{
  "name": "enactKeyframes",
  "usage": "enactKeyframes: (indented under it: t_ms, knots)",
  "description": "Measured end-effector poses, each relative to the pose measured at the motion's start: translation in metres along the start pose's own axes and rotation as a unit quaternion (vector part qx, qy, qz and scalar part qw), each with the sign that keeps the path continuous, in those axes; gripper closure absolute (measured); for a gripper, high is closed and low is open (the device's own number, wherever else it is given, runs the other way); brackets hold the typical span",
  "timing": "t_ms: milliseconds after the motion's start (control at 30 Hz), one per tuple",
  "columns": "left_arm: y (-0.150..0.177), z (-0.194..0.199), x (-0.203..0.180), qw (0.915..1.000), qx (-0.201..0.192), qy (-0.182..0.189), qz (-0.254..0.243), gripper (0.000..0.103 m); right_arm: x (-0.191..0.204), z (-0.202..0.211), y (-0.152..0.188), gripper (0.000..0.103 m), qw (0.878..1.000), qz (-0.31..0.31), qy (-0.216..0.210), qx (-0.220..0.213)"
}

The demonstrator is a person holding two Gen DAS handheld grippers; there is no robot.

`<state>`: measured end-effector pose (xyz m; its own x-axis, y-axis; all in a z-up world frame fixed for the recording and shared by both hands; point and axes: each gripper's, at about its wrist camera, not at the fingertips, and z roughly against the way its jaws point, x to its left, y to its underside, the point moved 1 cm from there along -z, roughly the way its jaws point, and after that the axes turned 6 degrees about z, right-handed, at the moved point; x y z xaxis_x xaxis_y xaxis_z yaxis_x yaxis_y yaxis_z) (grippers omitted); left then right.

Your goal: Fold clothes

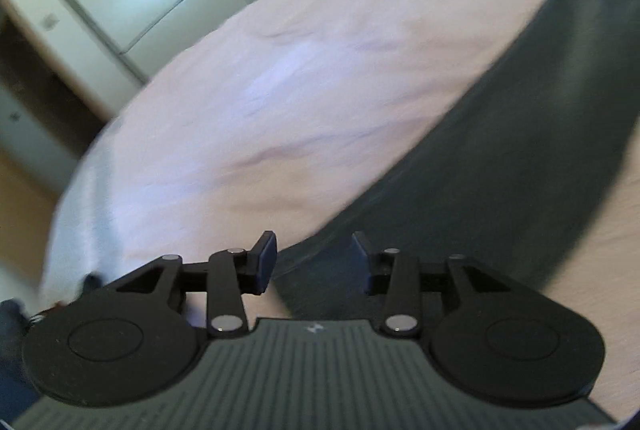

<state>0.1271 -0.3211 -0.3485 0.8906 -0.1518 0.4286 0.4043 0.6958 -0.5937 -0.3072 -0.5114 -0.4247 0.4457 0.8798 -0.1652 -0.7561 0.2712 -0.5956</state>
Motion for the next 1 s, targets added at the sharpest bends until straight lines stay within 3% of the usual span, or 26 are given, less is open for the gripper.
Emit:
enactKeyframes:
  t_ms: [100, 167, 300, 400, 500, 567, 633, 700, 833, 933, 1000]
  knots:
    - [-0.012, -0.002, -0.031, 0.9984, 0.003, 0.042, -0.038, 0.064, 0.000, -0.001, 0.008, 0.054, 1.000, -0.012, -0.010, 0.017]
    - [-0.022, -0.008, -0.045, 0.9964, 0.003, 0.062, -0.057, 0.063, -0.008, 0.007, 0.003, 0.054, 1.000, -0.018, -0.006, 0.000]
    - [-0.049, -0.038, -0.046, 0.9952, 0.006, 0.091, -0.034, 0.062, -0.031, 0.008, -0.023, 0.054, 1.000, 0.004, 0.005, -0.022]
    - [-0.062, -0.067, -0.048, 0.9903, 0.028, 0.136, -0.003, 0.062, -0.051, -0.016, -0.049, 0.054, 1.000, -0.001, -0.025, -0.018]
    - [-0.064, -0.093, -0.066, 0.9928, 0.029, 0.104, -0.050, 0.054, -0.054, -0.060, -0.063, 0.054, 0.998, 0.025, -0.047, 0.020]
    - [-0.066, -0.105, -0.066, 0.9948, 0.026, 0.086, -0.048, 0.044, -0.052, -0.088, -0.068, 0.054, 0.997, 0.048, -0.039, 0.040]
    - [-0.067, -0.111, -0.065, 0.9955, 0.023, 0.077, -0.051, 0.039, -0.058, -0.098, -0.071, 0.054, 0.998, 0.031, -0.048, 0.034]
    - [-0.069, -0.111, -0.064, 0.9951, 0.025, 0.075, -0.059, 0.040, -0.066, -0.098, -0.075, 0.054, 0.998, 0.005, -0.064, 0.022]
    - [-0.071, -0.103, -0.051, 0.9960, 0.027, 0.074, -0.044, 0.055, -0.074, -0.073, -0.086, 0.054, 0.995, -0.029, -0.094, -0.034]
    - [-0.063, -0.100, -0.038, 0.9914, 0.055, 0.114, -0.032, 0.056, -0.066, -0.090, -0.098, 0.054, 0.995, 0.003, -0.098, -0.005]
    - [-0.056, -0.101, -0.034, 0.9910, 0.054, 0.117, -0.035, 0.054, -0.061, -0.107, -0.103, 0.054, 0.994, 0.028, -0.107, 0.021]
